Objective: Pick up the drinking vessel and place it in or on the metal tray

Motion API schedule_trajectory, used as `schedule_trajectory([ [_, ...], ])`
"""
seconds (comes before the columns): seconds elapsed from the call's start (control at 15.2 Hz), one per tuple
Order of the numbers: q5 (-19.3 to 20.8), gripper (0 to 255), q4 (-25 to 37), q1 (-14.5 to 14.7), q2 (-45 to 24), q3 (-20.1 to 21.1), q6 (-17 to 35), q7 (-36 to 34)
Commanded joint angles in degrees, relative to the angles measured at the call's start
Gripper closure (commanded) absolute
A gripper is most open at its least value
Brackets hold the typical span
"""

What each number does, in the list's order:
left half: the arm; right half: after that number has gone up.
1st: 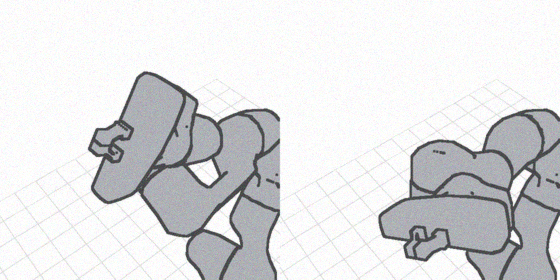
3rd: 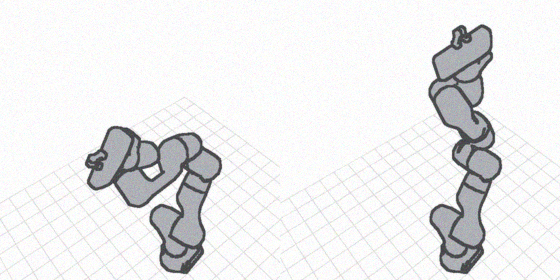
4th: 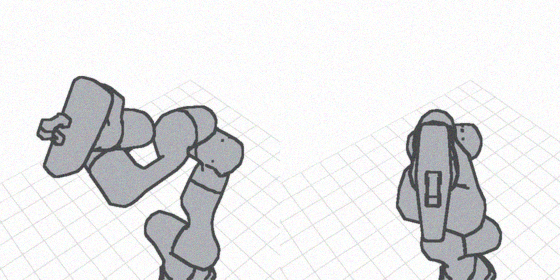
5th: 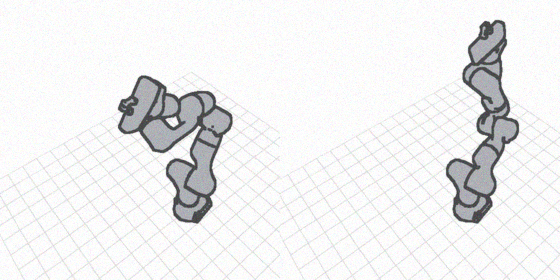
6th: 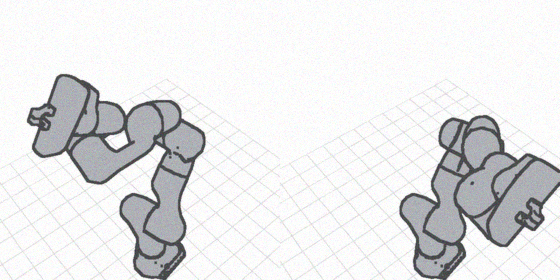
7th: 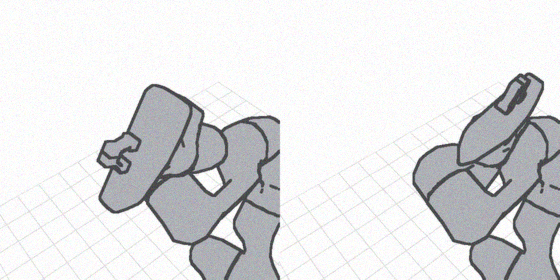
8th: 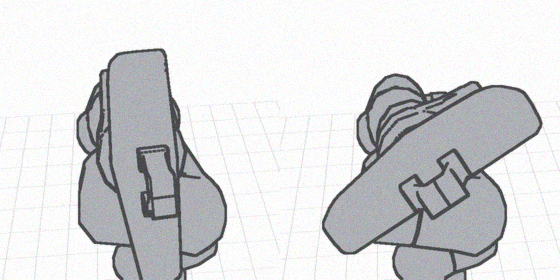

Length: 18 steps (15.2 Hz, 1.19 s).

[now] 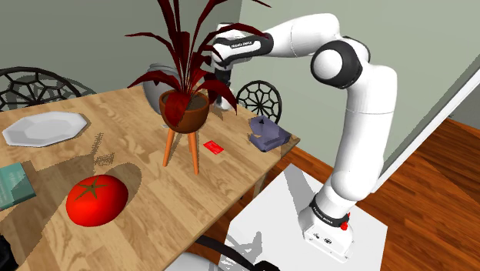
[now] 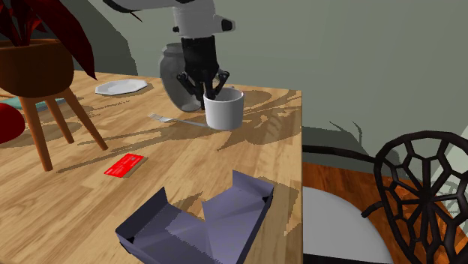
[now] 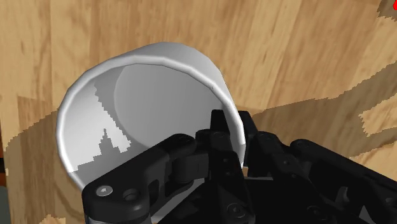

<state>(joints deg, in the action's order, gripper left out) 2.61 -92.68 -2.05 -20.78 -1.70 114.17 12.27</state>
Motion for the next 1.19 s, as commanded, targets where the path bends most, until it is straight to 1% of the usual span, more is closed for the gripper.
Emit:
schedule_trajectory([
  [0.0,-0.01,255,1.05,0.03,0.44,0.01,-1.5,0.02],
  [0.4,-0.05,255,4.46,0.04,1.27,0.01,-5.74,0.21],
  [0.73,0.26,255,-11.55,-0.89,13.12,-0.66,-1.49,1.59],
  [1.12,1.0,255,-27.05,-2.09,26.25,-1.85,0.99,3.57],
])
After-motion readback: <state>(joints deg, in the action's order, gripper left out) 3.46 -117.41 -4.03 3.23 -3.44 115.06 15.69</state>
